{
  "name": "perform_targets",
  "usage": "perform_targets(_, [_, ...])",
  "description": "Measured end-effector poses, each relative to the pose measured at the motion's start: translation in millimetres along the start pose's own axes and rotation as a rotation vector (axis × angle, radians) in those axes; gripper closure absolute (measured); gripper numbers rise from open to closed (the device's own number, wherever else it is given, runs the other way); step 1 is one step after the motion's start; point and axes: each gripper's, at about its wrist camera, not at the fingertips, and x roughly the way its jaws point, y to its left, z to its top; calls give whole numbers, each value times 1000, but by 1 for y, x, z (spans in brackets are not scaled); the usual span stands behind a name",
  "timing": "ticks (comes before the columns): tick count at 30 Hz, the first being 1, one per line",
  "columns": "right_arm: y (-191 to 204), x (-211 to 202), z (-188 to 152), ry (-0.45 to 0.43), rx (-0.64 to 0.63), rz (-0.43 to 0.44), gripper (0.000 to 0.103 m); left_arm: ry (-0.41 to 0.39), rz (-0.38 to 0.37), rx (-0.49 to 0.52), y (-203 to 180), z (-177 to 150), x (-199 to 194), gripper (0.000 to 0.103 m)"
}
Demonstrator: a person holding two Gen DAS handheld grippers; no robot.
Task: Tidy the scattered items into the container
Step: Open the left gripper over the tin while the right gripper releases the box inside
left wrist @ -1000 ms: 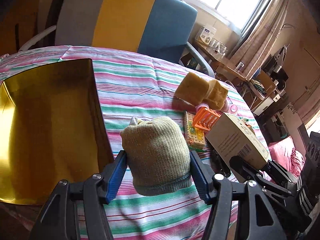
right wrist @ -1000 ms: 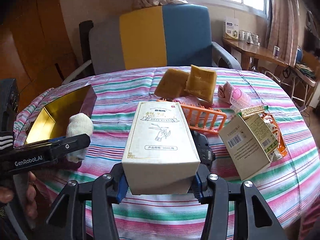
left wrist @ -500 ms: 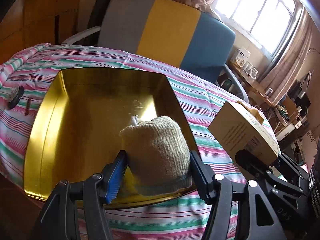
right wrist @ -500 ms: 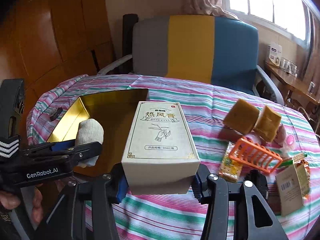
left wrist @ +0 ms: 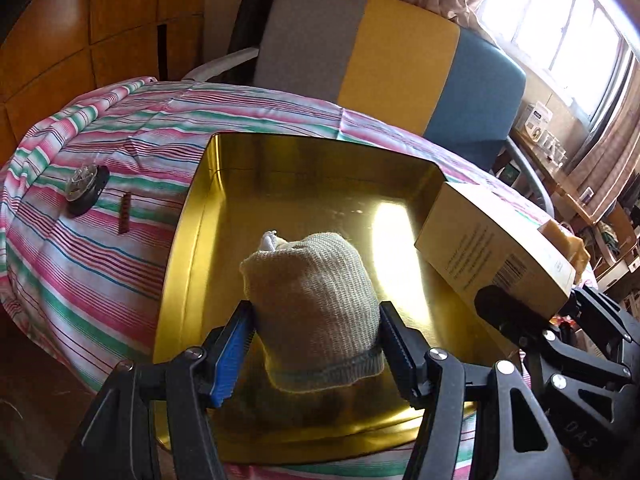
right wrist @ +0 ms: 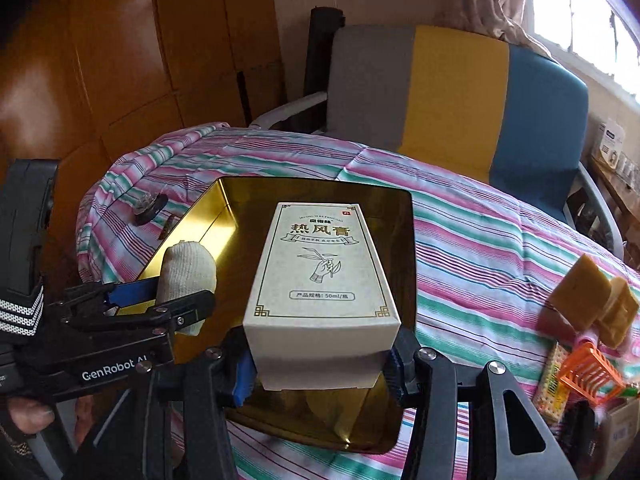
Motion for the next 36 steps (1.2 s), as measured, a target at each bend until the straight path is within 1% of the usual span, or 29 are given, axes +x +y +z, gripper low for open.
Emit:
perform_targets(4, [8, 20, 7, 21, -14, -21, 52, 15, 46, 15, 4, 7, 12, 39])
perform_targets(6, [9, 31, 10, 45, -8, -30, 51, 28, 55, 11, 7, 10, 17, 39])
perform_targets(10, [11, 44, 6, 79, -13, -33, 50, 36, 83, 10, 11, 9, 20, 39])
perform_targets(12, [11, 44, 1, 85, -12, -29, 43, 37, 89, 3, 13, 8, 19, 39])
perform_targets(16, [8, 37, -5, 83, 7, -16, 40, 10, 91, 5, 10, 4, 9, 39])
perform_targets(21, [-6, 16, -12, 55, 75, 3, 32, -62, 94, 54, 0, -2, -7, 38])
perform_targets(24, [-18, 2, -18, 39, 121, 6, 29, -59, 97, 50, -1, -1, -10, 37])
perform_targets(25, [-21, -2, -20, 37, 135, 6, 28, -62, 92, 48, -1, -1, -11, 34])
perform_targets(28, [-33, -16, -26, 18, 169, -4, 26, -86, 63, 44, -5, 0, -21, 34])
perform_targets(30, [-42, -26, -33, 10, 193, -11, 24, -93, 45, 33, -6, 0, -26, 34])
perform_targets(32, [-53, -33, -41, 8, 217, -25, 23, -96, 15, 32, -9, 0, -29, 34])
perform_targets(36, [-82, -49, -64, 10, 271, -65, 21, -85, -68, 91, -38, -12, -35, 34])
